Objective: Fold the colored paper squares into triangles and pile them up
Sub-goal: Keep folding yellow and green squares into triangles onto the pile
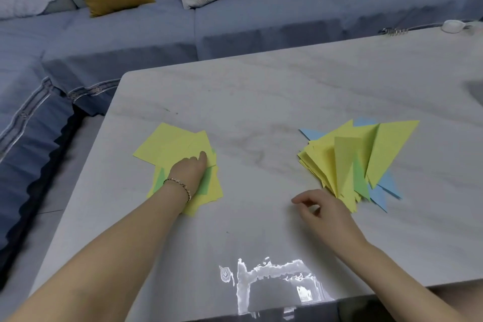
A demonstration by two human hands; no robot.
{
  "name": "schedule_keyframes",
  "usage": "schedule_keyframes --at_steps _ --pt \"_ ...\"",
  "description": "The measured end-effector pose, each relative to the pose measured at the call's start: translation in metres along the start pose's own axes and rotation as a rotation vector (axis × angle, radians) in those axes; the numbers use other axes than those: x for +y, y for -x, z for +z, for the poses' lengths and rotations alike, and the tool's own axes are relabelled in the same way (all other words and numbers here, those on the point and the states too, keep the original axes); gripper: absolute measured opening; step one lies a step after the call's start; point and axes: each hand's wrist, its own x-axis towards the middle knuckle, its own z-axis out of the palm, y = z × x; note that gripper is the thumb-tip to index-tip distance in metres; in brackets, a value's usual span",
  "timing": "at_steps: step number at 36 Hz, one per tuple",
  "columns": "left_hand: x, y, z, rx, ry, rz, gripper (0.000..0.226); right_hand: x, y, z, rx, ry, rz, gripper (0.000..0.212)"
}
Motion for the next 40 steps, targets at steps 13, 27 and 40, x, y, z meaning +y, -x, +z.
schedule_keyframes --at_steps 13,27,40 --pt "0.017 0.037 -0.028 0.570 0.719 -0.041 0.023 0.005 0.004 0.005 0.066 0.011 -0.084 0.042" --pt "0.057 0.101 -0.052 0.208 1.785 -0.316 0.055 0.000 0.004 0.021 -0.016 -0.242 -0.252 0.044" --pt "0.059 0.107 -0.060 0.117 1.933 -0.474 0.033 0.013 0.011 0.021 0.175 0.054 -0.692 0.034"
